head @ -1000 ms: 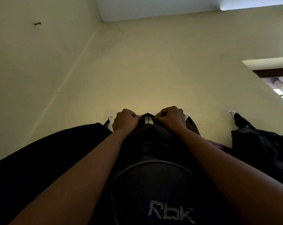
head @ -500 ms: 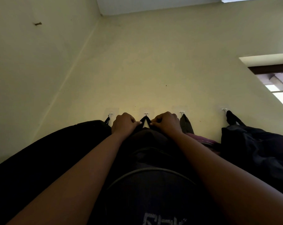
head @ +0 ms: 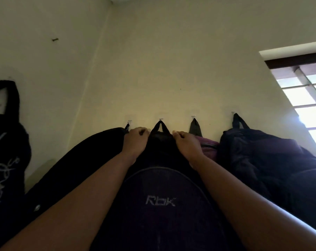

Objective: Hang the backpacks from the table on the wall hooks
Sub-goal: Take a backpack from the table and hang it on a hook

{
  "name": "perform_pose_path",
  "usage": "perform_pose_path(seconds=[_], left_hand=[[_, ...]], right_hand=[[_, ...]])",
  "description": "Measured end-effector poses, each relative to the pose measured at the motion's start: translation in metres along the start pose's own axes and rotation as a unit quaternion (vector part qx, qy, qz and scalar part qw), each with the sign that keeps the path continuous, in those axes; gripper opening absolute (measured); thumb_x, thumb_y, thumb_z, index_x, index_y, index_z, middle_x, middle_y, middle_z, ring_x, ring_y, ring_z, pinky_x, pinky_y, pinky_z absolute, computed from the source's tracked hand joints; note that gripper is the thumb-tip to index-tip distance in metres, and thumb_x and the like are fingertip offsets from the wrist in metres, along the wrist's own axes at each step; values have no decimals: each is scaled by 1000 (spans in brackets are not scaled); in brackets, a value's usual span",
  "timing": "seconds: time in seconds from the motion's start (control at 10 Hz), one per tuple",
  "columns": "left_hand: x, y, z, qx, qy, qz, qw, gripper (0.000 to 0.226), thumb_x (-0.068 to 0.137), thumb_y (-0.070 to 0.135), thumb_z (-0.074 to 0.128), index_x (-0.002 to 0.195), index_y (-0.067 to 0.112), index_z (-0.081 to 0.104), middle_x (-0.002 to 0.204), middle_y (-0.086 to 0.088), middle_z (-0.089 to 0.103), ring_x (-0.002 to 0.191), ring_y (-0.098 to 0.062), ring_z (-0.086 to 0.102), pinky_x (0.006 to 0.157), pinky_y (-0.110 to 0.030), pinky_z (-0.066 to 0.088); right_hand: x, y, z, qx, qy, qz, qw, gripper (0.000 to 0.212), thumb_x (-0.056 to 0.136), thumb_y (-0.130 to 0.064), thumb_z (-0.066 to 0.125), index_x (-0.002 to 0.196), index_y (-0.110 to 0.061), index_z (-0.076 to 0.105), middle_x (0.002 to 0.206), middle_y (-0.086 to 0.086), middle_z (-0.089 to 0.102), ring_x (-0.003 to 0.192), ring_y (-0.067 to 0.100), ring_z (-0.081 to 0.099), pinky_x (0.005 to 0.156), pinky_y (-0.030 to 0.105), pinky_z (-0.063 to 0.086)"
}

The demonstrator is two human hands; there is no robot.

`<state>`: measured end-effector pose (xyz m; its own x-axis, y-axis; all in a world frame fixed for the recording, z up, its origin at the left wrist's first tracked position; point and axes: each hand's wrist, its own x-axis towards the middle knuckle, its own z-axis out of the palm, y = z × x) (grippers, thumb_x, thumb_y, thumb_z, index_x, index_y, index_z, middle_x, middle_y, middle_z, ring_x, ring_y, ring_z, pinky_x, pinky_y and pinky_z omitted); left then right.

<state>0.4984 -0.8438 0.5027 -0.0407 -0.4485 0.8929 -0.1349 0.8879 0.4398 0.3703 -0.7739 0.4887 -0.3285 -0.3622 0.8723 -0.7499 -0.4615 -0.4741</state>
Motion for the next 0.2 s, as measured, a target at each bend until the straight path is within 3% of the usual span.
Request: perform_pose_path(seconds=[0.1, 0.2], left_hand=[[-45, 8, -8, -45, 31, -22, 998, 41, 95, 34, 46, 131, 16, 53, 131, -4, 57, 121, -19, 52, 99, -27, 40], [-79, 15, -17, -90, 18, -62, 994, 43, 94, 37, 46, 133, 19, 51, 135, -3, 54, 120, -17, 50, 97, -25, 39]], right_hand=[[-42, -6, -13, 43, 18, 44, 998, 39, 98, -34, 38, 113, -10, 64, 108, 10, 66, 102, 24, 58, 94, 33, 43], [-75, -14, -25, 72, 20, 76, 994, 40, 97, -37, 38, 111, -11, 65, 108, 6, 67, 97, 20, 57, 92, 32, 43]])
